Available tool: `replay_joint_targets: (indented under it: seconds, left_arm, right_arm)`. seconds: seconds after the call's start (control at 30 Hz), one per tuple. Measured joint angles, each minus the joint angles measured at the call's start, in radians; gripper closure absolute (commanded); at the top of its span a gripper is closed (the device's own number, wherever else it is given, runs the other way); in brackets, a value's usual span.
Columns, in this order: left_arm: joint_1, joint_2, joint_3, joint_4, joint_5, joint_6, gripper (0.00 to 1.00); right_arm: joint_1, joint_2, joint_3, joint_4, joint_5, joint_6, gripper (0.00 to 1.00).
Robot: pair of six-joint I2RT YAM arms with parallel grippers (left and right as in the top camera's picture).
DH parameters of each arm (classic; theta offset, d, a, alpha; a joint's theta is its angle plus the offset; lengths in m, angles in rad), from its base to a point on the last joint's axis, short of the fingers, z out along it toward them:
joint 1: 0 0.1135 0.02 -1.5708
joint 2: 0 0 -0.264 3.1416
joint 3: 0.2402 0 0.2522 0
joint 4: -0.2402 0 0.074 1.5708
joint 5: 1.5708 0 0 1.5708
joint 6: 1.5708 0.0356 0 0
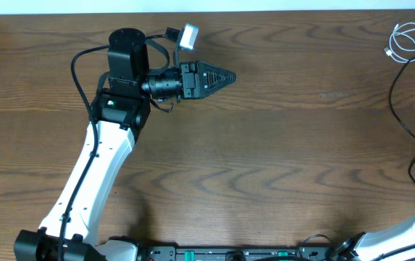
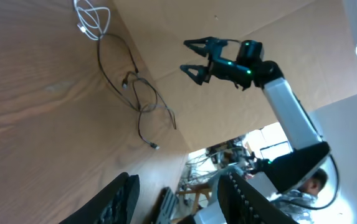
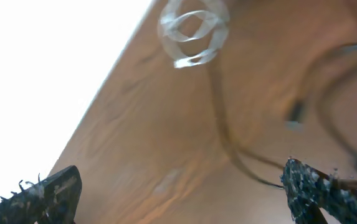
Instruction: Untangle cables
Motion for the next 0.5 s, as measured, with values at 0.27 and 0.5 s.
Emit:
replay_joint_targets:
  seconds: [0.27,0.5]
  left_arm:
    - [0.0,0.0,0.0,-0.14,-0.127,0.218,0.36]
    - [0.0,0.0,0.0,-0.462,-0.631,0.259,0.18]
  right_arm:
    - [0.201,-0.093,0.0,-0.043,-0.164,-0.153,0.01]
    - [0.478,-0.131,0.0,-0.087,-0.012,-0.206,0.01]
